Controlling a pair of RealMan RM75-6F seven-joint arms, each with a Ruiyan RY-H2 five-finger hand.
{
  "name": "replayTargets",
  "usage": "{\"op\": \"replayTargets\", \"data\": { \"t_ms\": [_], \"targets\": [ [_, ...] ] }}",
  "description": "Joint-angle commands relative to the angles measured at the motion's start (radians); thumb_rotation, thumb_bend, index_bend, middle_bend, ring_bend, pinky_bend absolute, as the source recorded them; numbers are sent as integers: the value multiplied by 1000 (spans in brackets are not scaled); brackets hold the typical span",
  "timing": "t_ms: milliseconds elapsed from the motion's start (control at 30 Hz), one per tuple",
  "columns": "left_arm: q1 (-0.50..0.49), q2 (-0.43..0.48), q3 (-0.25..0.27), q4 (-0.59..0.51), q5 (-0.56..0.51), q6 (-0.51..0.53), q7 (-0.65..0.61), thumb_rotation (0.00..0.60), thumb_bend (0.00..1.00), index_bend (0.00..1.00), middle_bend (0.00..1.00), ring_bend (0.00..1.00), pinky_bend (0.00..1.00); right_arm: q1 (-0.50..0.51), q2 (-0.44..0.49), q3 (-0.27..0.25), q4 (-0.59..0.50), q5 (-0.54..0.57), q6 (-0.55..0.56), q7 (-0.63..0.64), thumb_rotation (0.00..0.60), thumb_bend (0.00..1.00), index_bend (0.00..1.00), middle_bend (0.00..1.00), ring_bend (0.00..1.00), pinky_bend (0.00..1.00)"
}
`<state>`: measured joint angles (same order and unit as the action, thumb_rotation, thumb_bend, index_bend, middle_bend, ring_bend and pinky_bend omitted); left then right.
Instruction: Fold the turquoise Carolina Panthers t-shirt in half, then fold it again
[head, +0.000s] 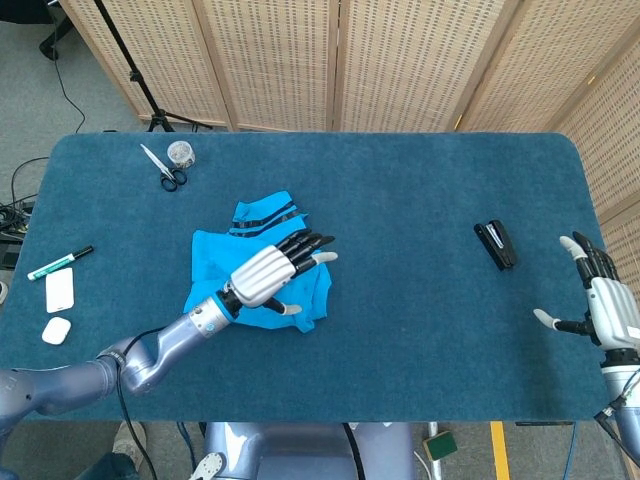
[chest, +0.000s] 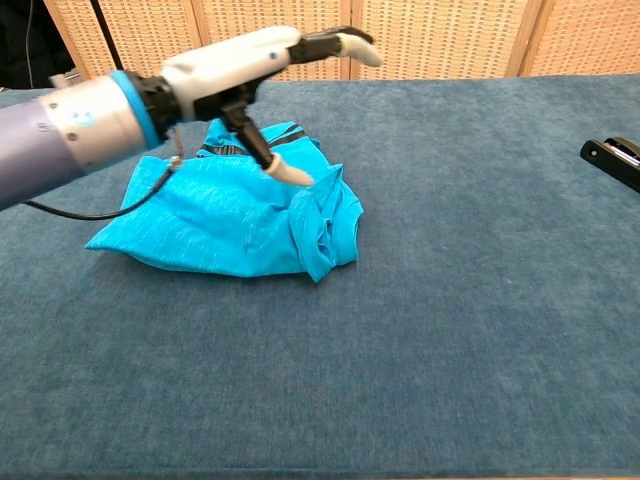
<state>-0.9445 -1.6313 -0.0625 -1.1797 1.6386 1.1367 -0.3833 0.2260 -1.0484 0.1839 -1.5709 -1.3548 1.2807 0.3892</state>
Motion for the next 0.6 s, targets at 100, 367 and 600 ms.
{"op": "replayTargets", "data": {
  "t_ms": [100, 367, 600],
  "targets": [
    [97, 82, 28, -34, -37, 70, 31, 600, 0, 0, 0, 0, 0, -2, 5, -2, -6, -8, 4, 5, 600, 0, 0, 0, 0, 0],
    [291, 254, 50, -170, -165, 176, 143, 600, 0, 0, 0, 0, 0, -4, 12, -8, -20, -22, 12, -1, 600, 0, 0, 0, 0, 0],
    [446, 379, 75, -268, -268, 249, 177, 600, 0, 0, 0, 0, 0, -9, -2, -8, -13, -16, 40, -88, 600, 0, 0, 0, 0, 0]
  ]
}}
